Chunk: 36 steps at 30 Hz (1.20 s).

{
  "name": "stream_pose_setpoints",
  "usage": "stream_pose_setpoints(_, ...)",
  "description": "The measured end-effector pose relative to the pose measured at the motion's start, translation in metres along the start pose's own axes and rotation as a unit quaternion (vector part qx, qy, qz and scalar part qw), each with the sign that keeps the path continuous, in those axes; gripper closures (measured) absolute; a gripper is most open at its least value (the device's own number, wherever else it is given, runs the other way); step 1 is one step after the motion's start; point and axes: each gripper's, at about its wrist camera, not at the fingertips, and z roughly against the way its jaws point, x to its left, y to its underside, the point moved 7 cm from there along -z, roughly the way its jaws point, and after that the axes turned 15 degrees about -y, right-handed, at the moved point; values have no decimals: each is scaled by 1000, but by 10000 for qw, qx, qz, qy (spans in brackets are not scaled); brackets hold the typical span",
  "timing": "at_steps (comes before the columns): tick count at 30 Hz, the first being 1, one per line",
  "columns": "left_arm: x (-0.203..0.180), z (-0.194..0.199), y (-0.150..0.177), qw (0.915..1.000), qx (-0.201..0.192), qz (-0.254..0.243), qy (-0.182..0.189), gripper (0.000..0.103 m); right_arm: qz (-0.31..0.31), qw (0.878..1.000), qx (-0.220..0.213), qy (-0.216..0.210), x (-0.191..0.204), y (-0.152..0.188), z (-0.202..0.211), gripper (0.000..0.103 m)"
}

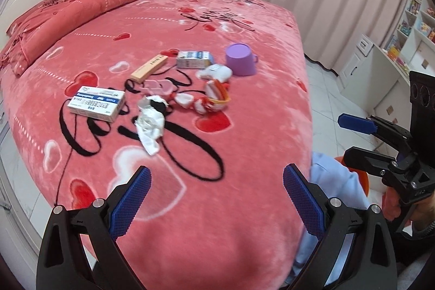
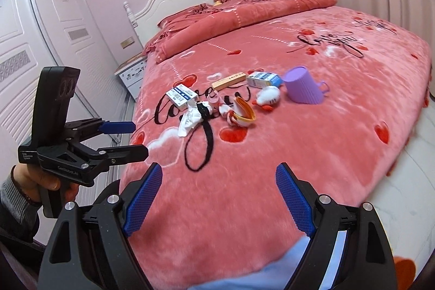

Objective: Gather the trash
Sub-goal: 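Grasp the white tissue with the left gripper while the right grasps the red-white wrapper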

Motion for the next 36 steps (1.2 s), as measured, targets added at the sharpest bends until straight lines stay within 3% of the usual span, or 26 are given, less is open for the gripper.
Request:
stream_pose_setpoints(21,49,-111,-39,9986,518,83,-26,7,-50,9989,426,-162,-55,-45,-101,18)
stream_pose_setpoints(36,57,-143,-35,9981,596,-122,110,7,98,9968,750,-251,-83,-56,-171,20)
